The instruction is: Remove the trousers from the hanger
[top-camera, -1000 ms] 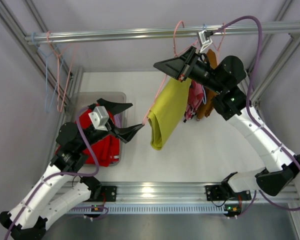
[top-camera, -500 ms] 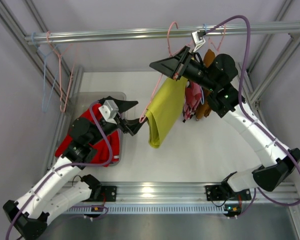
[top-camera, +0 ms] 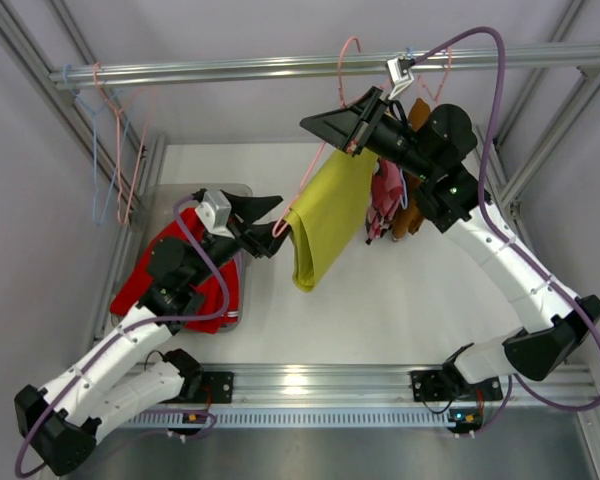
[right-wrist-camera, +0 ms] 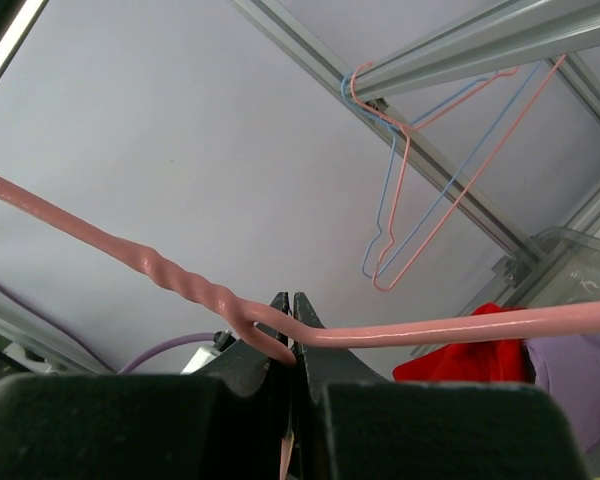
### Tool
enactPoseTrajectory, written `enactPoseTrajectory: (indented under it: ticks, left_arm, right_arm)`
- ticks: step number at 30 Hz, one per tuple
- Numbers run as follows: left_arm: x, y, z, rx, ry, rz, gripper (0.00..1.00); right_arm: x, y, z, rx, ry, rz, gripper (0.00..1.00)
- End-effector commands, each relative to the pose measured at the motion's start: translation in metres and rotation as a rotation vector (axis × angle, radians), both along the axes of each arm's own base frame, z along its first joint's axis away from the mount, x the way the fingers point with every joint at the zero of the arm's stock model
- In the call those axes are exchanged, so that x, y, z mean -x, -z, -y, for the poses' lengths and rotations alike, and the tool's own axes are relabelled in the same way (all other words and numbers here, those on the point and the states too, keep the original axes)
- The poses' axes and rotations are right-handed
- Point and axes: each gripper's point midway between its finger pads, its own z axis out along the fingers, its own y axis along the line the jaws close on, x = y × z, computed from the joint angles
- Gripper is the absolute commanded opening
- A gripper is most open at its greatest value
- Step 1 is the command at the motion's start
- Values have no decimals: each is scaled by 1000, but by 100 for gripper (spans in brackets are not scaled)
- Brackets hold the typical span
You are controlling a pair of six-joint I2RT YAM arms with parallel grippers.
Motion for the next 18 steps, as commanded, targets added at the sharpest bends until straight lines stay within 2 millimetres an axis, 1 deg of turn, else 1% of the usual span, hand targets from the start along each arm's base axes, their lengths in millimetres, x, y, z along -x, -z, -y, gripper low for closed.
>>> enactPoseTrajectory:
  ticks: [1,4,5,8,10,11,13,14,15,16,18]
  left_arm:
    - [0,-32,-5,129,-12,64,61]
    - [4,-40,-3,147,15,79,52]
    - [6,-46,-4,155,19,84,44]
    - [9,-54,-5,170,31,91,35]
    - [12,-58,-6,183,37,90,9]
    - [12,-60,-7,191,35,90,5]
    - [13,-65,-8,198,34,99,0]
    - [12,-64,-8,193,29,90,0]
    - [14,-71,-11,197,22,98,0]
    - [12,-72,-14,191,1,102,0]
    - [13,-75,-21,175,-30,102,0]
  right_arm:
    - [47,-87,24,-165,-28,252,0]
    - [47,-85,23,-165,-35,248,0]
    - [47,-85,23,-165,-37,248,0]
    - [47,-83,22,-164,-40,244,0]
    - [49,-83,21,-164,-47,245,0]
    - [49,-82,20,-162,-49,244,0]
    - [51,-81,20,-157,-53,249,0]
    - [51,-78,19,-145,-51,256,0]
    - [51,-74,19,-131,-50,252,0]
    - [53,-74,21,-120,-51,266,0]
    - [53,-63,23,-76,-40,290,0]
